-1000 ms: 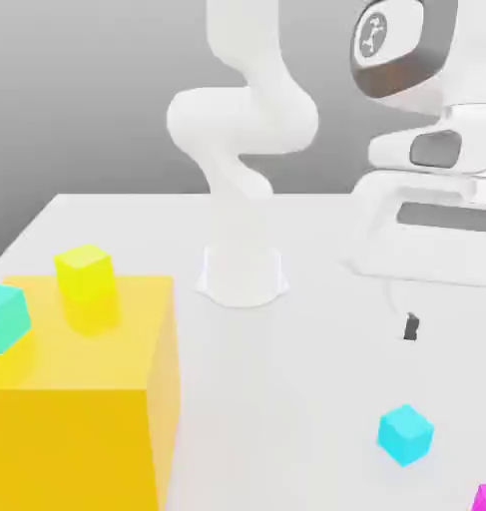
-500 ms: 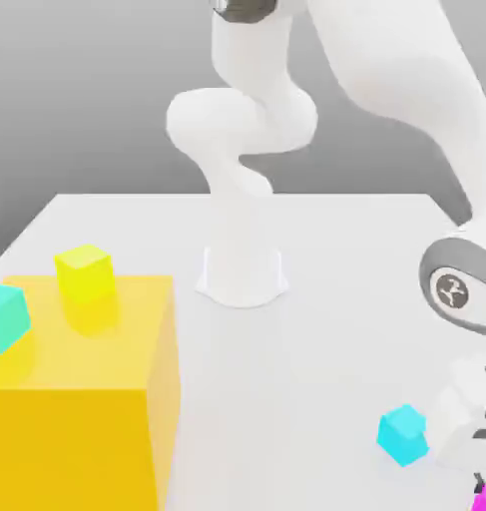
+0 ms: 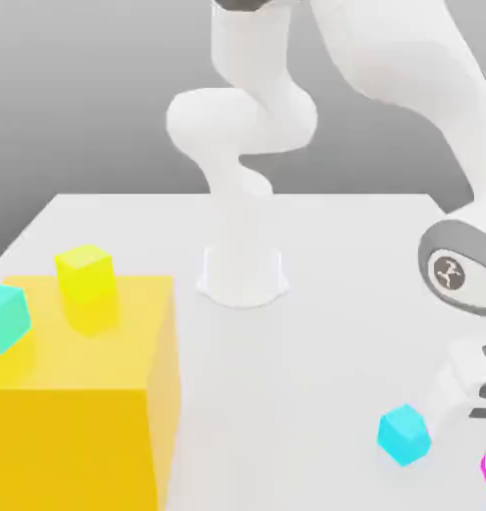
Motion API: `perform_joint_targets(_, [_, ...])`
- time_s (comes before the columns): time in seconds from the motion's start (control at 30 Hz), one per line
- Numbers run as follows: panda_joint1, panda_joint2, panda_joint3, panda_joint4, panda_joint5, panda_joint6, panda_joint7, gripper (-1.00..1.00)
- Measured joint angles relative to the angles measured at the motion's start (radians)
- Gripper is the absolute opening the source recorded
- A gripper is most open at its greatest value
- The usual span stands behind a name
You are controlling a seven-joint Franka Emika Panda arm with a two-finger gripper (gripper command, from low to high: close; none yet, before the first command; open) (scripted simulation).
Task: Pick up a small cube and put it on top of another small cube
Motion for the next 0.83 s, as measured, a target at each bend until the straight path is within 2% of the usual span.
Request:
perform_joint_targets(0.2, [-0.001,-0.161,-0.002,-0.162,0.127,0.032,0.232,-1.0])
perform_joint_targets(0.4, [0.018,-0.294,-0.027,-0.324,0.176,0.061,0.524,-1.0])
perform_joint_targets(0.5, [0.022,-0.331,-0.042,-0.391,0.162,0.082,0.674,-1.0])
perform_joint_targets(0.77, [0.062,-0.173,-0.108,-0.393,0.025,0.233,0.803,-1.0])
perform_joint_targets(0.8, [0.069,-0.158,-0.116,-0.393,0.012,0.245,0.812,1.0])
perform_joint_targets(0.83, [0.069,-0.158,-0.116,-0.393,0.012,0.245,0.812,1.0])
